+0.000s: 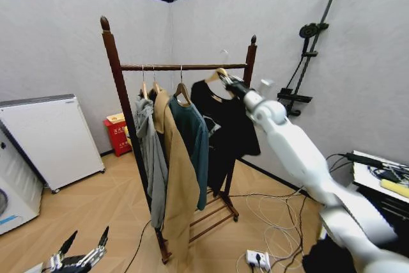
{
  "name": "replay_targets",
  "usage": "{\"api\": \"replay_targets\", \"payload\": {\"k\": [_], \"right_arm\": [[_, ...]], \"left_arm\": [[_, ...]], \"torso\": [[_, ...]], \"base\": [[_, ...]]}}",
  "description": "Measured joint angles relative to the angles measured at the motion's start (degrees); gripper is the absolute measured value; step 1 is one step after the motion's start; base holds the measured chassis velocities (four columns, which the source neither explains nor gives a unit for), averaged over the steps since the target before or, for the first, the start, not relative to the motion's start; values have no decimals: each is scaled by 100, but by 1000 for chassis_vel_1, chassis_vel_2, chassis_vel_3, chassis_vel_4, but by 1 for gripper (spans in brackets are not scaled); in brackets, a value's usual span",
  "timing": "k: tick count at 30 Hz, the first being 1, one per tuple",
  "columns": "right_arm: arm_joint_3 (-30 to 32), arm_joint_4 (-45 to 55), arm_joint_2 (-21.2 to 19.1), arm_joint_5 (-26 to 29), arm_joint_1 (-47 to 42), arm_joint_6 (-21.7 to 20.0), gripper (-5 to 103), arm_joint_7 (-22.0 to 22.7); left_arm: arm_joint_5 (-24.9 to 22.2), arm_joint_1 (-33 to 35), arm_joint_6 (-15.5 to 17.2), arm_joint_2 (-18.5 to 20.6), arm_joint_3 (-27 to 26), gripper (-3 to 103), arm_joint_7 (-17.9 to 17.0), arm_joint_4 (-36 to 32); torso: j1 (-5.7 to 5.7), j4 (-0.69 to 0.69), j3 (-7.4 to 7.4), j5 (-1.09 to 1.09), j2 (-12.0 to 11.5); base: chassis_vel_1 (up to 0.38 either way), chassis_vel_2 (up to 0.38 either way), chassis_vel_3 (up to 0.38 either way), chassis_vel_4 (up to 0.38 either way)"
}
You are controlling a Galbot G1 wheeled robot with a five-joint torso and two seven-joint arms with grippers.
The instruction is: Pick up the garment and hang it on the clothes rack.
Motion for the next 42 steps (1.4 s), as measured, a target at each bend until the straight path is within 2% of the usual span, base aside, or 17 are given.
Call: {"api": "replay_targets", "payload": {"k": [1, 2, 4, 9, 22, 26, 29, 31, 32, 34, 35, 37, 38, 39, 40, 41, 42], "right_arm": [[-141, -332, 252, -19, 193, 2, 10, -24], [-141, -332, 252, -19, 193, 2, 10, -24], [-248, -778, 571, -156, 368, -19, 10, -31], [-289, -1380, 935, -497, 507, -90, 10, 53], [-158, -1497, 1004, -694, 400, -363, 7, 209], [-26, -996, 708, -506, 97, -512, 26, 182], [40, -783, 561, -477, -49, -531, 31, 168], [273, -130, 143, -391, -530, -487, 42, 224], [273, -130, 143, -391, -530, -487, 42, 224], [671, 779, -460, -296, -1266, -518, 53, 395], [671, 779, -460, -296, -1266, -518, 53, 395], [1204, 1834, -1172, -177, -2276, -514, 63, 485], [1204, 1834, -1172, -177, -2276, -514, 63, 485], [1579, 2293, -1437, -204, -2840, -489, 69, 538], [1986, 2762, -1663, -259, -3536, -379, 80, 663], [1986, 2762, -1663, -259, -3536, -379, 80, 663], [2333, 3088, -1786, -301, -4090, -303, 80, 808]], "left_arm": [[0, 0, 0, 0, 0, 100, -2, 0], [0, 0, 0, 0, 0, 100, -2, 0], [0, 0, 0, 0, 0, 100, 1, 0], [0, 0, 0, 0, 0, 100, -1, 0], [0, 0, 0, 0, 0, 100, -1, 0], [0, 0, 0, 0, 0, 100, -2, 0], [0, 0, 0, 0, 0, 100, -1, 0], [0, 0, 0, 0, 0, 100, -2, 0], [0, 0, 0, 0, 0, 100, -2, 0], [1, 0, 0, 0, 0, 100, 1, 0], [1, 0, 0, 0, 0, 100, 1, 0], [0, 0, 0, 0, 1, 100, 2, 0], [0, 0, 0, 0, 1, 100, 2, 0], [0, 0, 0, 0, 0, 100, -3, 0], [0, 0, 0, -1, 0, 100, -2, 0], [0, 0, 0, -1, 0, 100, -2, 0], [0, 0, 0, 0, 0, 100, 0, 0]], "torso": [[-1, 0, -1, 2, -4], [-1, 0, -1, 2, -4], [-4, -1, -3, 1, -8], [-7, -2, -6, 3, -14], [-12, -1, -11, 4, -24], [-14, -3, -13, 4, -25], [-14, -2, -13, 5, -26], [-14, 1, -14, 4, -27], [-14, 1, -14, 4, -27], [-14, -3, -13, 10, -29], [-14, -3, -13, 10, -29], [-17, -8, -16, 8, -28], [-17, -8, -16, 8, -28], [-16, -4, -15, 8, -29], [-17, -5, -16, 7, -29], [-17, -5, -16, 7, -29], [-18, -4, -16, 9, -29]], "base": [[0, 0, 0, 0], [0, 0, 0, 0], [0, 0, 0, 0], [0, 0, 0, 0], [0, 0, 0, 0], [0, 0, 0, 0], [0, 0, 0, 0], [0, 0, 0, 0], [0, 0, 0, 0], [0, 0, 0, 0], [0, 0, 0, 0], [0, 0, 0, 0], [0, 0, 0, 0], [0, 0, 0, 0], [0, 0, 0, 0], [0, 0, 0, 0], [0, 0, 0, 0]]}}
